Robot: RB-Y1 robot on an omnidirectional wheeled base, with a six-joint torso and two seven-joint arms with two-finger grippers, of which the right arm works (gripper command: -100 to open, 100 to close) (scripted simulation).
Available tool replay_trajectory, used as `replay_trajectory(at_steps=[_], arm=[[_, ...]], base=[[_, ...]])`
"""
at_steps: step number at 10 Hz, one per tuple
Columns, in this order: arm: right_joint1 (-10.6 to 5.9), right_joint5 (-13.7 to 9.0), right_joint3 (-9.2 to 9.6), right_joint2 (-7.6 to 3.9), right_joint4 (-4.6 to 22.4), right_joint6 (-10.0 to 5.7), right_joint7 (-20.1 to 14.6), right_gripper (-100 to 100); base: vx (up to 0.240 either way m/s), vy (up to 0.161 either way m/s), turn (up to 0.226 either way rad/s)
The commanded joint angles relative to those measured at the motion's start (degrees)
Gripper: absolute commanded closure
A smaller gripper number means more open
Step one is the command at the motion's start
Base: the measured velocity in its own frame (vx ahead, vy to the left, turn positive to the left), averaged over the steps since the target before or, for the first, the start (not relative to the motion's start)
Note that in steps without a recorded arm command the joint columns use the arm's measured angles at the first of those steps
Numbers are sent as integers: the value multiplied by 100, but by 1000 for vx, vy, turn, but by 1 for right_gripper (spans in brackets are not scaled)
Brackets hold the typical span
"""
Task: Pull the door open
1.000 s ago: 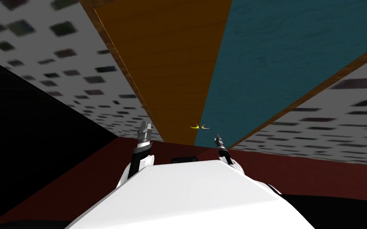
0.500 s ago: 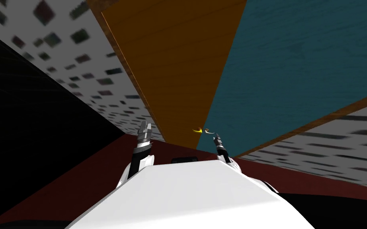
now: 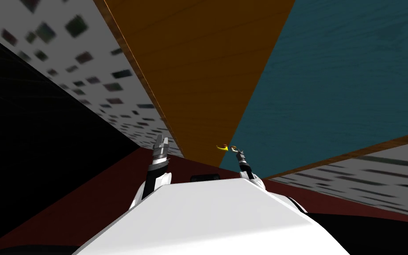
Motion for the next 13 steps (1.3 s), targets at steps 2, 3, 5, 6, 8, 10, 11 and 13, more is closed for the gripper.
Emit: replay_trajectory(at_steps=[2,3,5,6,8,10,11,13], arm=[[9,-2,-2,6,4,9,1,100],[9,-2,-2,6,4,9,1,100],[132,-33,-68,-111,47,13,-26,100],[132,-33,-68,-111,47,13,-26,100],[213,-38,-90,-196,-67,-5,-69,100],[266,-17,-68,-253,71,-38,-127,100],[266,-17,-68,-253,144,-38,-127,100],[315,93,90,-307,44,-151,-294,100]], base=[[-18,-8,14],[-6,2,-5],[-54,-20,-31],[-136,-44,-21],[-140,7,-33],[-141,19,39],[-48,15,-21],[-165,18,104]])
